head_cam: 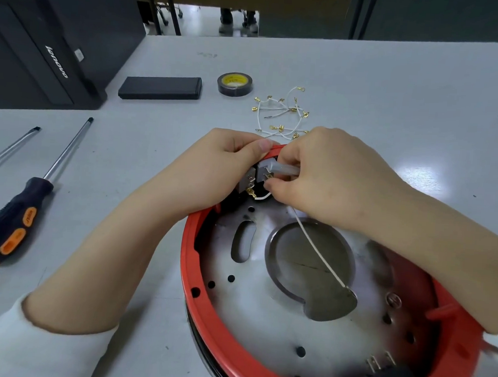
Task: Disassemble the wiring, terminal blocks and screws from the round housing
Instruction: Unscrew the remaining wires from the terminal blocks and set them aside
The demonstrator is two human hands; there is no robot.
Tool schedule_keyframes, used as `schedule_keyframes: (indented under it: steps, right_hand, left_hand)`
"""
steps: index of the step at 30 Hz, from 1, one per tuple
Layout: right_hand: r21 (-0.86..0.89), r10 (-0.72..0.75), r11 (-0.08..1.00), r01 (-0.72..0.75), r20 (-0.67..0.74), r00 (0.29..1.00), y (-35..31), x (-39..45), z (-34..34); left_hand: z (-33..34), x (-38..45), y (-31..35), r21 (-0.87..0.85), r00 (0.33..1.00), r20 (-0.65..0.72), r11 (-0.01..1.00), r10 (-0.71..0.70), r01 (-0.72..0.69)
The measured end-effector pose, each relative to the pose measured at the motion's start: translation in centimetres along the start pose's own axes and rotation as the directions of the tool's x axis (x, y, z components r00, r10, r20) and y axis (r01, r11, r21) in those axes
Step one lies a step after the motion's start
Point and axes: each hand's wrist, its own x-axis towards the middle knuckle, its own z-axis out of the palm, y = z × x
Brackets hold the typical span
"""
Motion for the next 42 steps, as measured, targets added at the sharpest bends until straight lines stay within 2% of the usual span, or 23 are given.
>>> schedule_keyframes:
  steps: [9,15,28,32,36,38,40,42]
  right_hand:
    - [0.117,0.019,0.993,-0.024,0.043,0.999,0.6,0.5,0.2]
    - [0.104,-0.029,0.994,0.024,0.049,0.998,-0.2,0.4,0.0]
    - [0.07,-0.013,0.998,0.01,0.053,0.998,-0.4,0.4,0.0]
    - [0.128,-0.012,0.992,0.004,0.062,0.998,0.0,0.5,0.1]
    - [0.224,-0.031,0.975,-0.005,0.154,0.988,0.8,0.5,-0.9]
    - [0.443,-0.005,0.895,-0.058,0.141,0.99,1.4,0.7,-1.9]
    - [0.723,0.038,0.677,-0.138,0.153,0.987,1.9,1.0,-3.1]
    - [0.857,0.012,0.498,-0.129,0.143,0.99,2.1,1.4,-3.7]
  left_hand:
    - [-0.1,0.0,-0.1,0.004,1.0,0.004,1.0,-0.006,0.006]
    - [-0.1,0.1,-0.1,0.017,1.0,-0.02,1.0,0.014,-0.014]
    - [0.0,0.2,-0.2,0.002,1.0,-0.023,1.0,0.008,-0.008]
    - [0.1,0.2,-0.2,-0.018,1.0,-0.011,1.0,0.002,-0.002]
    - [-0.2,0.2,-0.5,-0.048,1.0,0.025,0.999,-0.019,0.02]
    - [-0.3,0.4,-0.6,-0.037,0.999,0.048,0.999,-0.019,0.021]
    - [-0.4,0.4,-0.6,-0.031,0.997,0.071,1.0,-0.003,0.005]
    - [-0.5,0.4,-0.5,-0.042,0.996,0.09,0.999,0.019,-0.015]
